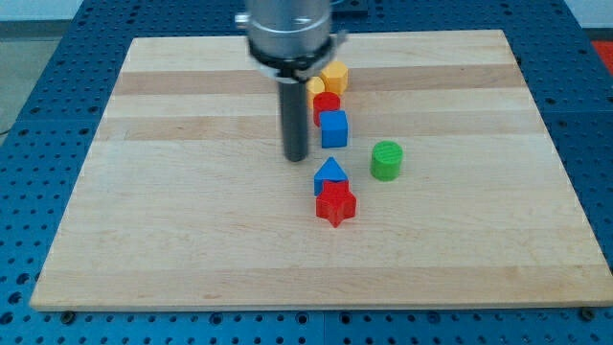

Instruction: Arrange the group of blocks at the top side of the board

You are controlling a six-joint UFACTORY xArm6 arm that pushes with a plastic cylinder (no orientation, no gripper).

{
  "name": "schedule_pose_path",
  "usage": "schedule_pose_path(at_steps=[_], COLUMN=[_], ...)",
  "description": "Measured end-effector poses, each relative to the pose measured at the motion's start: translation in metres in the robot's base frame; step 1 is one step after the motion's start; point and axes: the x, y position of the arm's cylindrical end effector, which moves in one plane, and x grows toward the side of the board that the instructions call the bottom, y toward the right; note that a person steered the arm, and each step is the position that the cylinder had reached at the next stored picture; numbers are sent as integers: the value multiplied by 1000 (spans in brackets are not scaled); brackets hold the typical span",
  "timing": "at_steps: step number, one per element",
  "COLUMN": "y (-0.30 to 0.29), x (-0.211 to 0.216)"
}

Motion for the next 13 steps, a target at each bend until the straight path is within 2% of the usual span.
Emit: schedule_pose_path(at_steps=[1,2,5,6,7,12,13], y=[-46,-45,51,71,72,96,119], x=[3,-9,-33,-52,-52,5,9])
